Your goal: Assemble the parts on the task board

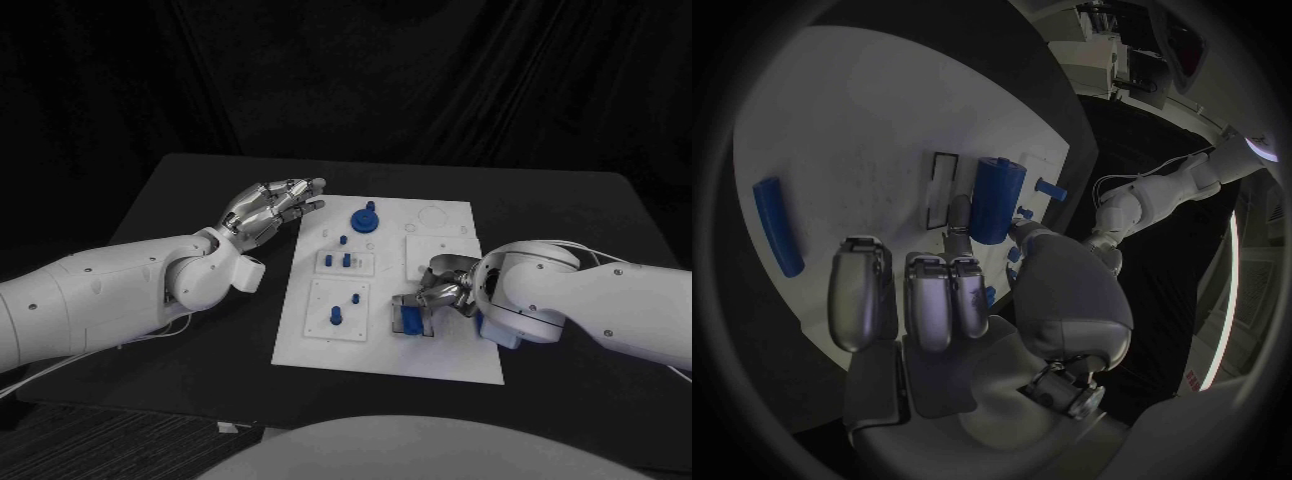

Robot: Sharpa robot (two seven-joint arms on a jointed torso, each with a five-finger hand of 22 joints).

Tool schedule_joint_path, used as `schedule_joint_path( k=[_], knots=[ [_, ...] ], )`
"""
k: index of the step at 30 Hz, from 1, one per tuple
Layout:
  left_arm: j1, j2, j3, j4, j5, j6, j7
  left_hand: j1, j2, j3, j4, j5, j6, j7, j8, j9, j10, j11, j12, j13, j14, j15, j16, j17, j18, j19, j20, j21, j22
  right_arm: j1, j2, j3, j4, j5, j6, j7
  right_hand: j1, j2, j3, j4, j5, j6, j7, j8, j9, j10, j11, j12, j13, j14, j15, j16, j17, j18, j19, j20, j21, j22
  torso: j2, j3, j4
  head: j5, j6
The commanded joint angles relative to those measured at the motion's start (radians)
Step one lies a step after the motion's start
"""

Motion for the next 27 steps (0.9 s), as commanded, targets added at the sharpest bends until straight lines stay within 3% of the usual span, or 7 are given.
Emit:
schedule_joint_path(
  k=[1, 8, 15, 21, 24, 27],
  knots=[
    [-0.001, 0.001, 0.001, 0.002, 0.005, 0.014, 0.008, 0.011, -0.002, 0.008, -0.001, 0.005, 0.000, 0.050, 0.004, 0.001, 0.001, 0.008, -0.001, 0.001, 0.002, 0.003, 0.004, 0.001, 0.009, 0.002, 0.002, 0.002, 0.000, -0.005, -0.003, -0.001, 0.000, -0.020, 0.029, -0.018, -0.012, 0.009, -0.005, 0.006, -0.020, 0.006, 0.003, -0.008, -0.006, 0.105, 0.005, 0.003, 0.263, 0.106, 0.008, 0.003, 0.263, -0.004, 0.029, 0.008, -0.004, 0.206, 0.000, -0.0001, -0.0002, -0.002, 0.000],
    [-0.001, 0.003, 0.001, 0.001, 0.005, 0.018, 0.006, 0.011, -0.002, 0.008, -0.001, 0.005, 0.000, 0.050, 0.004, 0.001, 0.001, 0.008, -0.001, 0.001, 0.002, 0.003, 0.004, 0.001, 0.009, 0.002, 0.002, 0.002, 0.000, -0.007, -0.003, -0.001, -0.002, -0.022, 0.027, -0.018, -0.039, 0.030, -0.018, 0.016, -0.065, 0.016, 0.003, -0.014, -0.019, 0.105, 0.005, 0.003, 0.263, 0.106, 0.009, 0.003, 0.263, -0.003, 0.029, 0.008, -0.007, 0.205, 0.000, 0.0001, -0.0005, -0.002, 0.000],
    [-0.001, 0.004, 0.001, 0.000, 0.005, 0.020, 0.003, 0.012, -0.002, 0.008, 0.000, 0.005, -0.001, 0.050, 0.004, 0.001, 0.001, 0.008, -0.001, 0.001, 0.002, 0.003, 0.004, 0.001, 0.009, 0.002, 0.001, 0.002, -0.001, -0.008, -0.002, -0.001, -0.005, -0.022, 0.027, -0.018, -0.089, 0.052, -0.045, 0.018, -0.147, 0.024, 0.004, -0.021, -0.033, 0.105, 0.006, 0.003, 0.263, 0.106, 0.009, 0.003, 0.263, -0.003, 0.029, 0.009, -0.008, 0.205, 0.000, -0.0001, -0.0007, 0.001, 0.000],
    [-0.001, 0.004, 0.001, -0.001, 0.005, 0.023, -0.002, 0.012, -0.002, 0.009, 0.000, 0.005, 0.000, 0.051, 0.005, 0.001, 0.001, 0.009, -0.001, 0.001, 0.003, 0.004, 0.004, 0.001, 0.010, 0.001, 0.002, 0.001, -0.003, -0.008, -0.001, -0.001, -0.009, -0.022, 0.021, -0.018, -0.112, 0.068, -0.055, 0.020, -0.170, 0.027, 0.005, -0.024, -0.039, 0.105, 0.006, 0.003, 0.263, 0.106, 0.010, 0.003, 0.263, -0.002, 0.028, 0.009, -0.011, 0.204, 0.000, -0.0001, -0.0004, 0.001, 0.000],
    [-0.001, 0.004, 0.001, -0.001, 0.005, 0.024, -0.004, 0.012, -0.002, 0.009, 0.000, 0.005, 0.000, 0.051, 0.005, 0.001, 0.001, 0.009, -0.001, 0.001, 0.003, 0.004, 0.004, 0.001, 0.010, 0.001, 0.002, 0.001, -0.003, -0.008, -0.001, -0.001, -0.010, -0.022, 0.020, -0.018, -0.119, 0.068, -0.061, 0.019, -0.180, 0.027, 0.005, -0.025, -0.041, 0.105, 0.007, 0.003, 0.263, 0.106, 0.010, 0.003, 0.263, -0.002, 0.028, 0.009, -0.013, 0.204, 0.000, -0.0003, 0.0000, 0.001, 0.000],
    [-0.001, 0.004, 0.001, -0.001, 0.005, 0.025, -0.005, 0.012, -0.002, 0.009, 0.000, 0.005, 0.000, 0.051, 0.005, 0.001, 0.001, 0.009, -0.001, 0.001, 0.003, 0.004, 0.004, 0.001, 0.010, 0.001, 0.002, 0.001, -0.003, -0.008, -0.002, -0.001, -0.010, -0.022, 0.018, -0.017, -0.131, 0.063, -0.078, 0.017, -0.224, 0.029, 0.005, -0.027, -0.046, 0.105, 0.007, 0.003, 0.263, 0.106, 0.010, 0.003, 0.263, -0.002, 0.028, 0.010, -0.014, 0.204, 0.000, -0.0002, 0.0001, 0.001, 0.000]
  ],
)
